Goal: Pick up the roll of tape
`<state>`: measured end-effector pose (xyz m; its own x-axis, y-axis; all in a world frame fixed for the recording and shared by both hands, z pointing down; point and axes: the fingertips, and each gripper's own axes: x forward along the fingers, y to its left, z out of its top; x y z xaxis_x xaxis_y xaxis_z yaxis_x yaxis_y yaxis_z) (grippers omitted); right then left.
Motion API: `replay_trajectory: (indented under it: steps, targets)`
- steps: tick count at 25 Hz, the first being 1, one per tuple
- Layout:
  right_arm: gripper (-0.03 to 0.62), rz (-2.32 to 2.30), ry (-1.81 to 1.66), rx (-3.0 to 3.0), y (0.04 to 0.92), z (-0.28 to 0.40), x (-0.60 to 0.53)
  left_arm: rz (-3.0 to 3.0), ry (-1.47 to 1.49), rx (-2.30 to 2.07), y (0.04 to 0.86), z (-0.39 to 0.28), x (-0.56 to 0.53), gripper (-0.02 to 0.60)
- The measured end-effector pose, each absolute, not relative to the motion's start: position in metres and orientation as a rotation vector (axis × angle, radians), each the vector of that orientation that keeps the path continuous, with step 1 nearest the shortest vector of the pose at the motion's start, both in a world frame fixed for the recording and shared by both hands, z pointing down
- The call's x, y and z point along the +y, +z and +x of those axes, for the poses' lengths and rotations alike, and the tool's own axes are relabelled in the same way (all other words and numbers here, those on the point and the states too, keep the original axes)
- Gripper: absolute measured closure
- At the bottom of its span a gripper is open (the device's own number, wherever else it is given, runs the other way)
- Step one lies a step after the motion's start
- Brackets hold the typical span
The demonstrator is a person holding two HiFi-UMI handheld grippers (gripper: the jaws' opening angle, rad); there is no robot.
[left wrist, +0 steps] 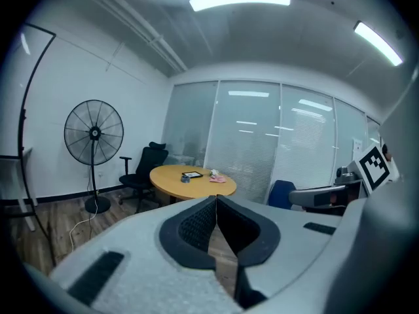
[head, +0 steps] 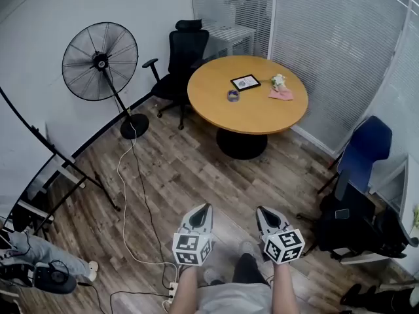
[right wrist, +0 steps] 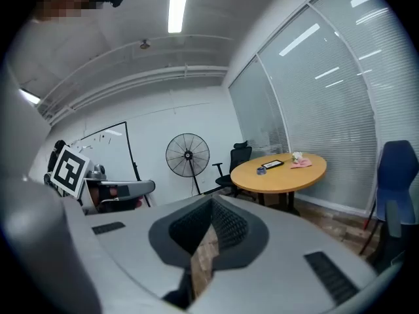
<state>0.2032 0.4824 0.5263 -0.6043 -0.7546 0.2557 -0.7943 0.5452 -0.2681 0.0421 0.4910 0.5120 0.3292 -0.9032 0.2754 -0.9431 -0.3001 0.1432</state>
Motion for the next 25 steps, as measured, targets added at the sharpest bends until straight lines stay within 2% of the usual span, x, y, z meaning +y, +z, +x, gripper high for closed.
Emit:
replay_trajectory:
  steps: [6, 7, 11, 12, 14, 16, 22, 25]
  targets:
    - [0.588, 1.311, 0.568, -2.704, 0.519, 0.231, 0.413, 2.293, 0.258, -1.688, 0.504, 0.066, 0.431, 0.571]
    - [0.549, 1.297, 0.579, -2.716, 0.518, 0.234, 0.402, 2.291, 0.261, -1.702, 0.499, 0.069, 0.42, 0.571]
    - [0.515, 1.242, 0.565, -2.742, 0.51, 0.242, 0.365, 2.261, 0.247, -1.775, 0.483, 0.071, 0.383, 0.569]
    - [0.496, 1.205, 0.56, -2.744, 0.511, 0.243, 0.359, 2.254, 0.255, -1.788, 0.481, 0.073, 0.376, 0.55]
    - [0.464, 1.116, 0.536, -2.741, 0.514, 0.244, 0.348, 2.244, 0.279, -1.806, 0.48, 0.079, 0.364, 0.462]
    - [0.454, 1.073, 0.52, -2.752, 0.516, 0.249, 0.34, 2.244, 0.302, -1.818, 0.481, 0.088, 0.357, 0.434]
    - [0.454, 1.024, 0.57, -2.771, 0.531, 0.266, 0.32, 2.223, 0.222, -1.838, 0.484, 0.101, 0.344, 0.413]
    - [0.427, 0.983, 0.569, -2.754, 0.539, 0.27, 0.314, 2.217, 0.22, -1.842, 0.485, 0.1, 0.339, 0.413]
